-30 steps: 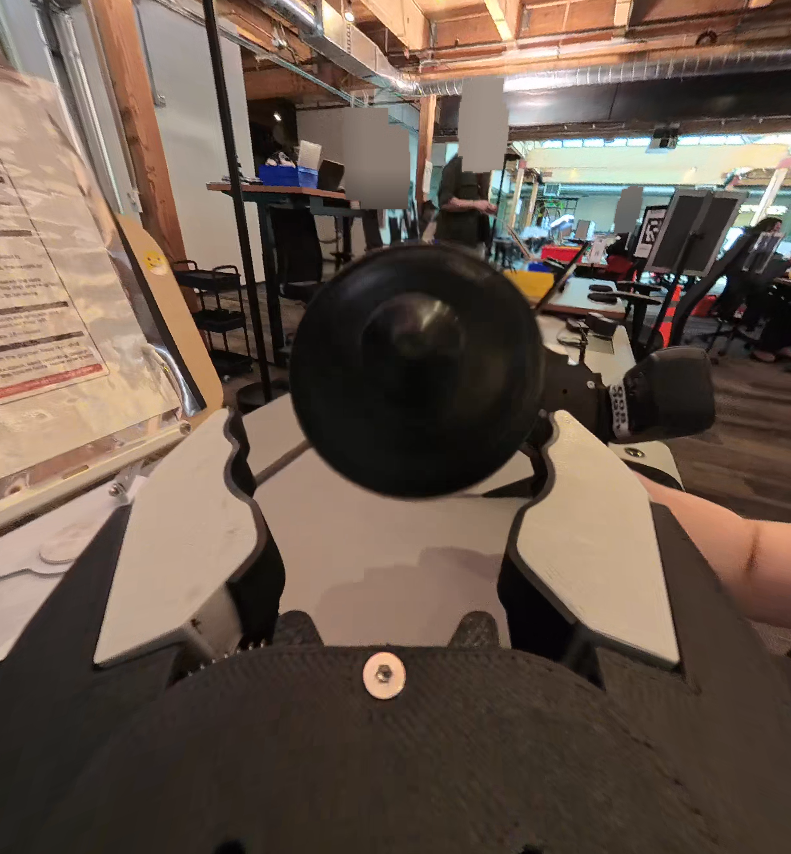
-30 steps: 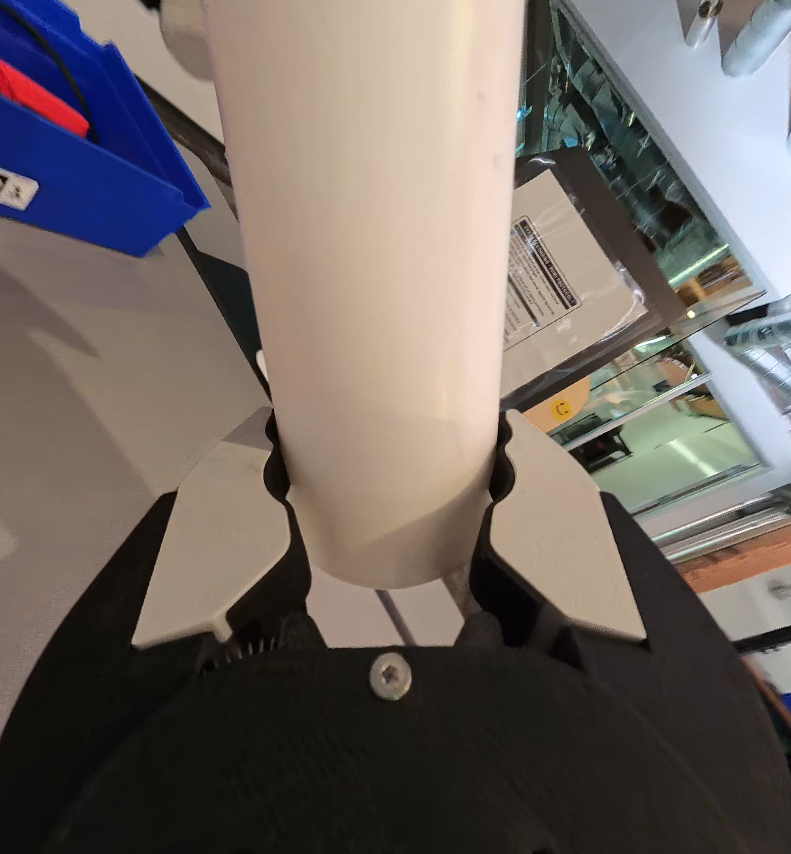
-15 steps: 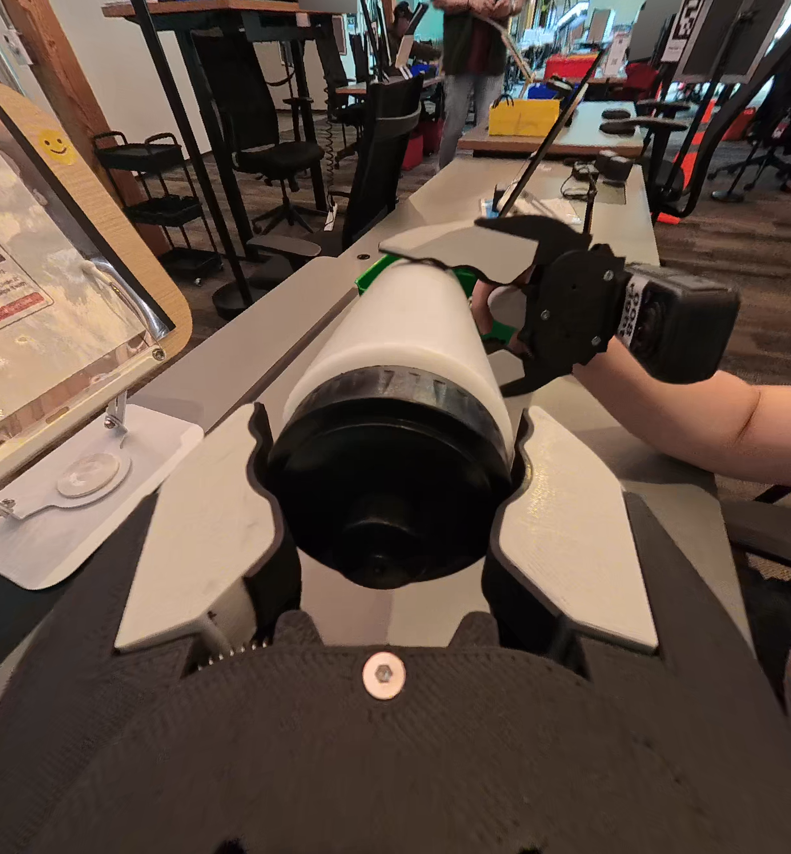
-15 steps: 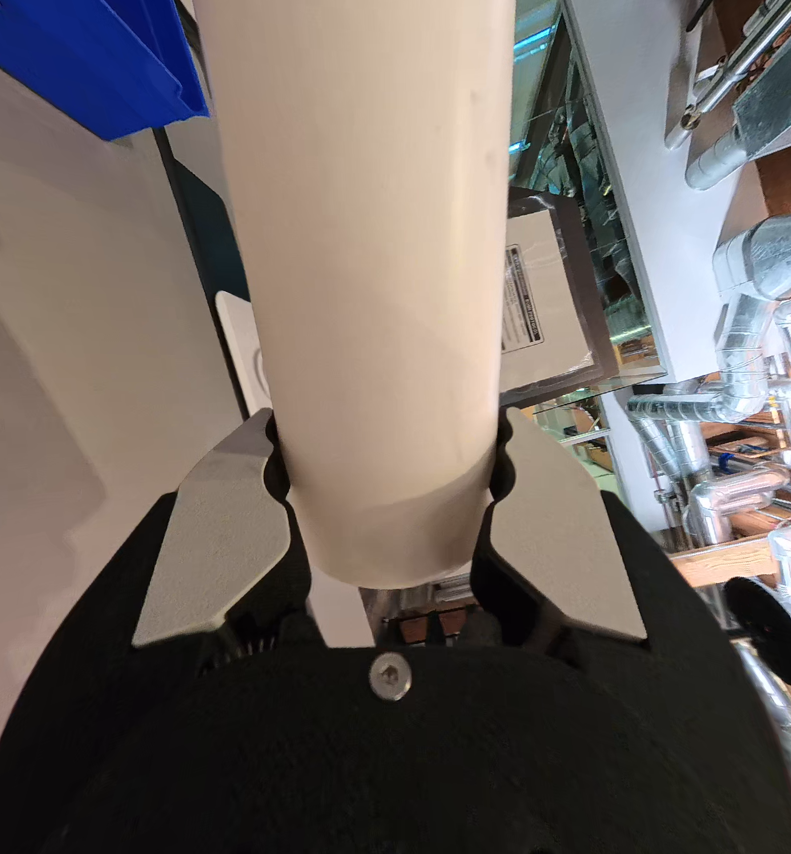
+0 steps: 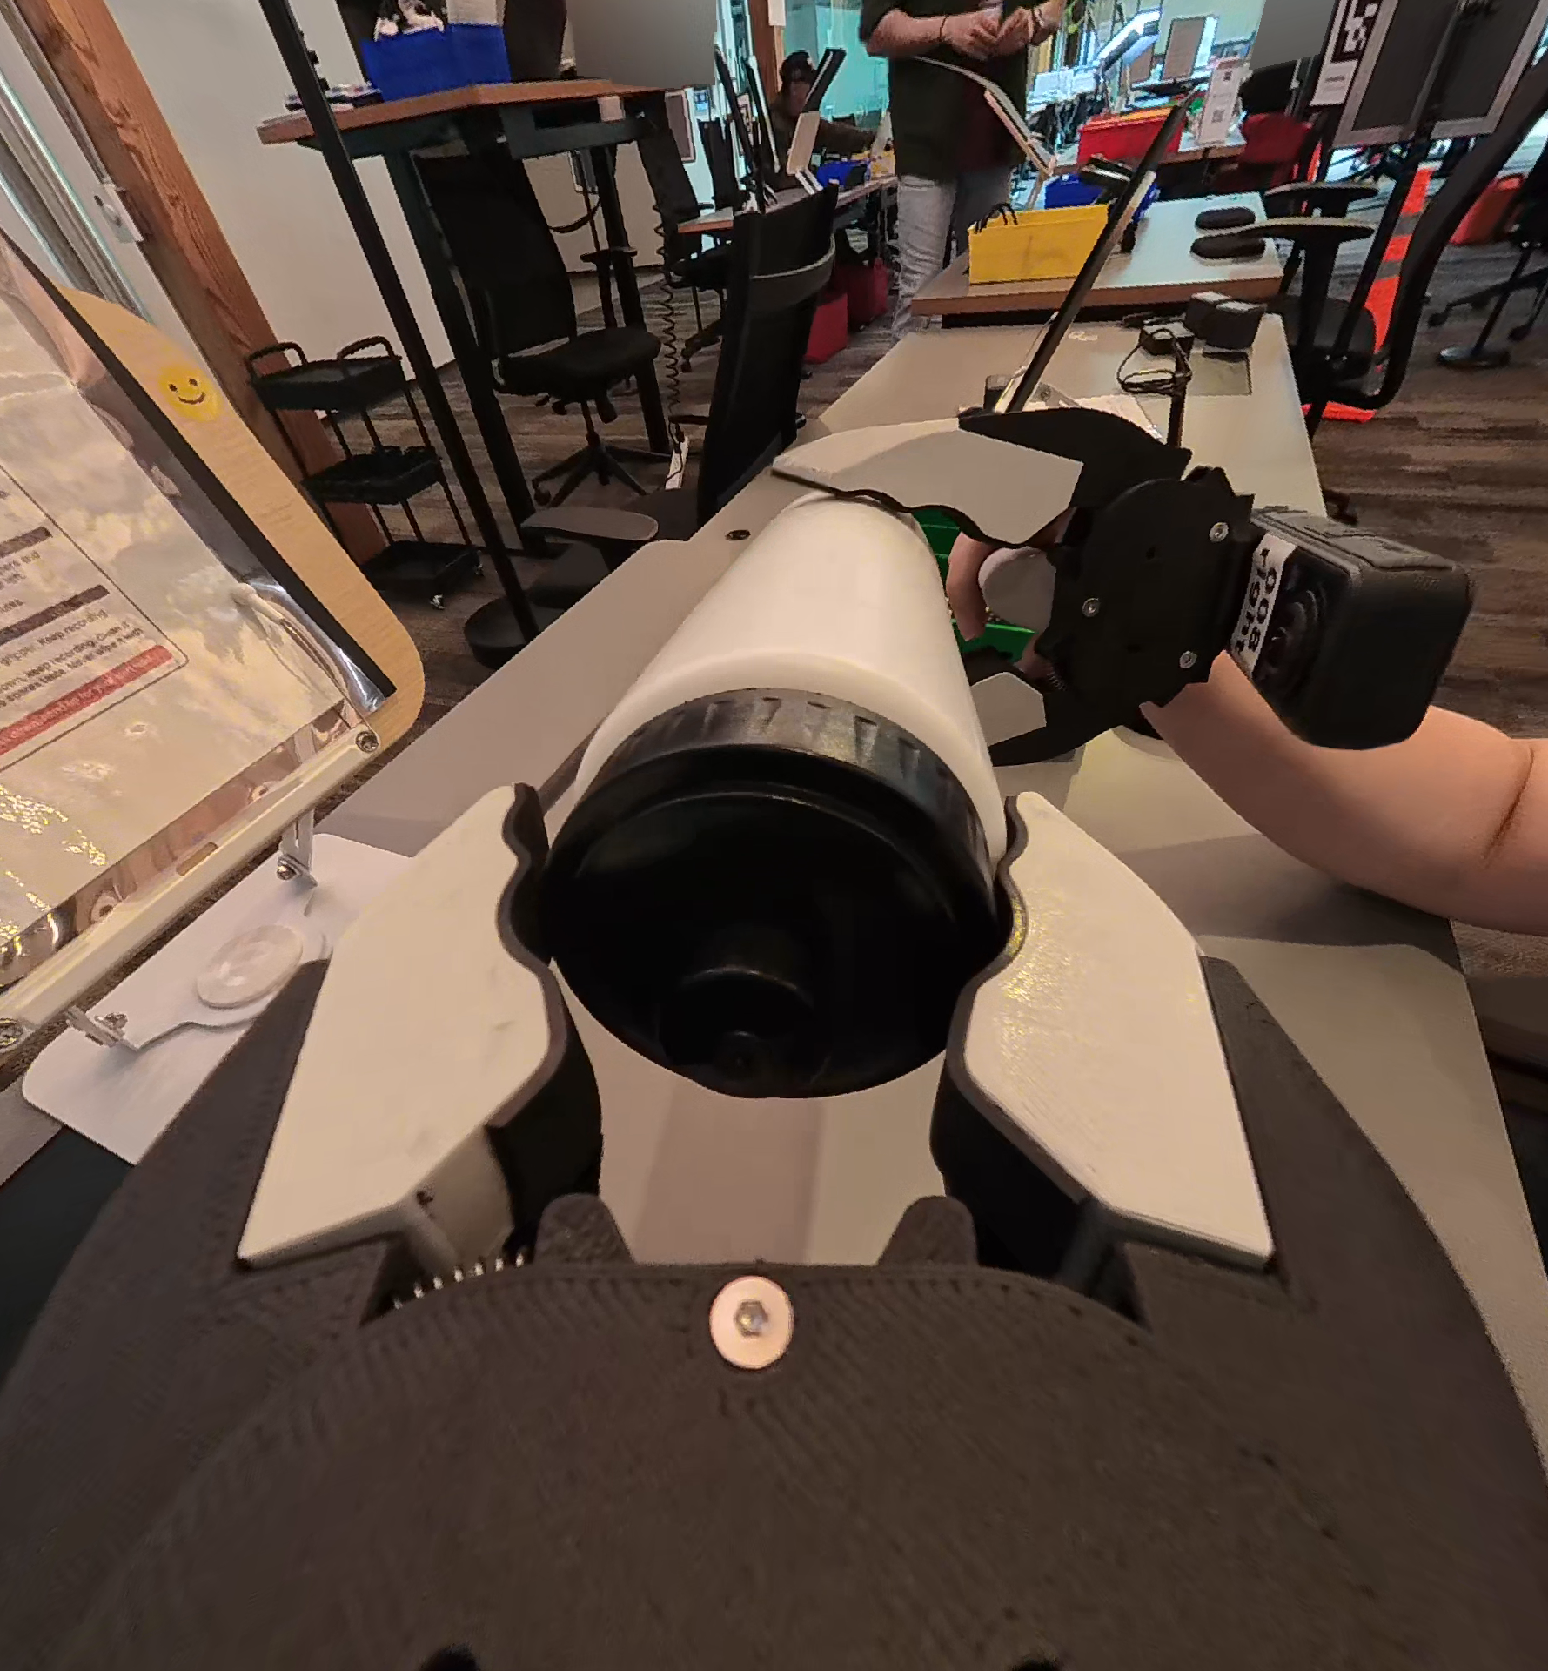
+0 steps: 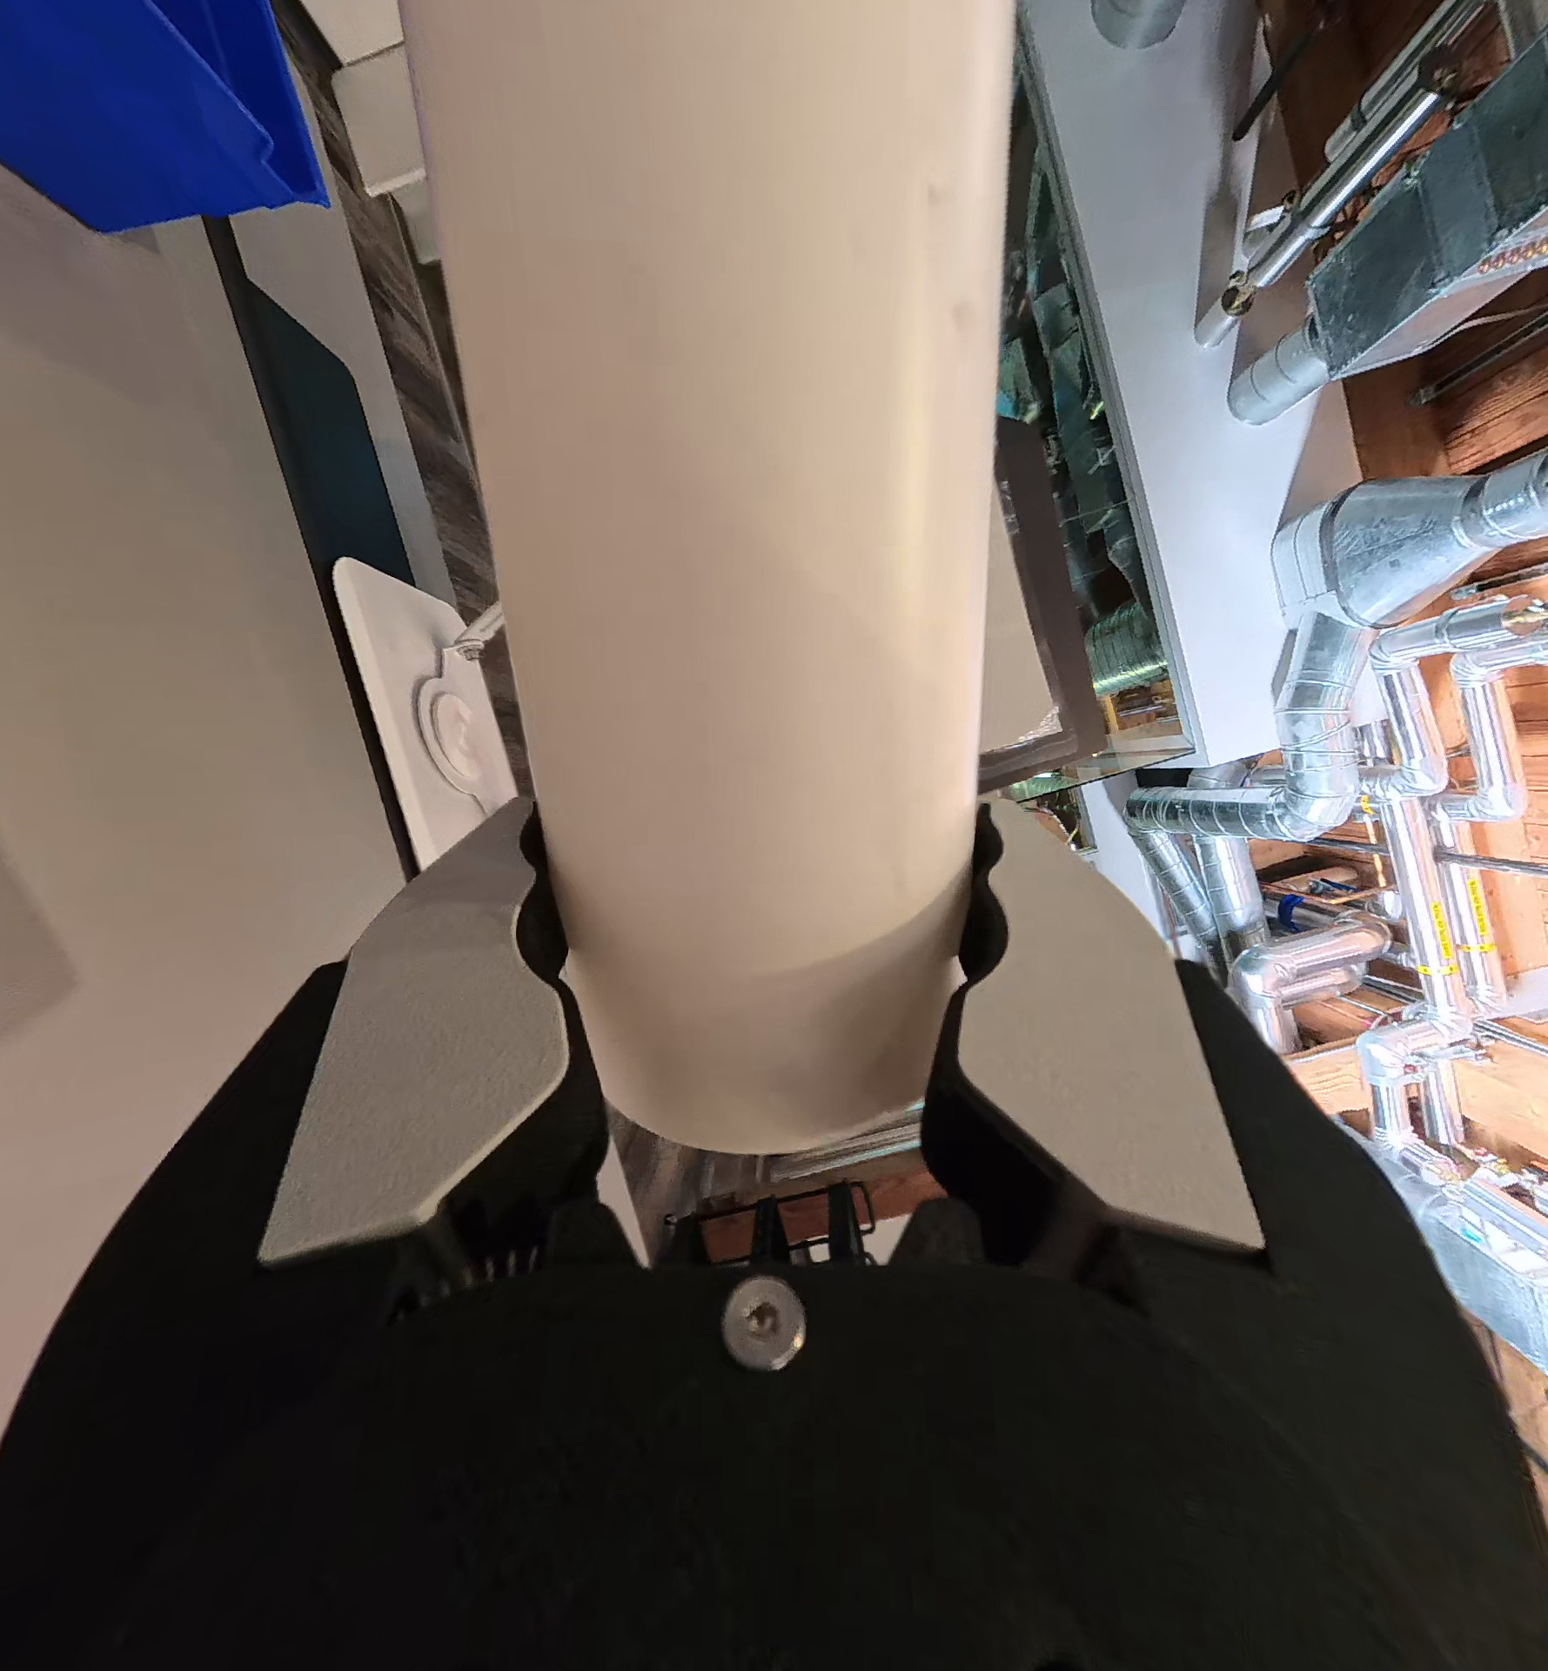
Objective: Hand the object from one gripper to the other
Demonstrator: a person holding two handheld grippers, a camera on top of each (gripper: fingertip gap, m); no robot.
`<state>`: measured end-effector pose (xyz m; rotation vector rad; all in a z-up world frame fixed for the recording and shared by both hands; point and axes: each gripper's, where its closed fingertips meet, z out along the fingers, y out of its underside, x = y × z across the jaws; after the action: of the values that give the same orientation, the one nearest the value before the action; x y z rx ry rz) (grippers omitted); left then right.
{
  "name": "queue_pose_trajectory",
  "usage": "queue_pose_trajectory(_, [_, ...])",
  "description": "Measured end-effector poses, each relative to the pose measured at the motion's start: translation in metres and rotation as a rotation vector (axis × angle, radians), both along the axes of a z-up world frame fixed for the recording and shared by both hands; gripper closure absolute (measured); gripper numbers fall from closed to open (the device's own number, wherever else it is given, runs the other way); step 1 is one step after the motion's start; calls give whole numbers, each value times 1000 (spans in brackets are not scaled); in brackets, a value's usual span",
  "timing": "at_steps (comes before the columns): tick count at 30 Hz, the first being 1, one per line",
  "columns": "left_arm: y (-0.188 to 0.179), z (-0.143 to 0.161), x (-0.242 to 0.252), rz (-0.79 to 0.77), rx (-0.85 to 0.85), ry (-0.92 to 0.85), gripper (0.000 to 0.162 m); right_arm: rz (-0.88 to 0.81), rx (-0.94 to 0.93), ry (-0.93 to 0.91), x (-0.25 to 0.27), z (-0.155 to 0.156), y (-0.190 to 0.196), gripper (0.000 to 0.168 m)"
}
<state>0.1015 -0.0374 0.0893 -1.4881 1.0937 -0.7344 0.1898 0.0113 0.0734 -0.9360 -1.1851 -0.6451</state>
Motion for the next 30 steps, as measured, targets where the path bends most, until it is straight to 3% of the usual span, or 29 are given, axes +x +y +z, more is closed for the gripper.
queue_pose_trajectory(1, [-1,1,1,-1,9,-1,68,-2,14,-3,1,2,0,80])
queue_pose_trajectory(7, [3,9,3,-6,-60,-118,69,-8,167,29,10,22,-7,82])
queue_pose_trajectory(12, [21,13,-3,-49,-320,-378,69,-9,158,84,12,29,-9,82])
queue_pose_trajectory(17, [41,-4,-4,-136,-612,-573,69,-35,157,84,9,27,-6,80])
queue_pose_trajectory(23, [47,-12,2,-185,-734,-661,69,-96,199,114,15,31,1,68])
queue_pose_trajectory(26, [48,-7,-1,-243,-799,-757,69,-77,161,304,23,43,0,66])
queue_pose_trajectory(30, [43,3,0,-312,-791,-828,69,82,-92,667,31,51,1,59])
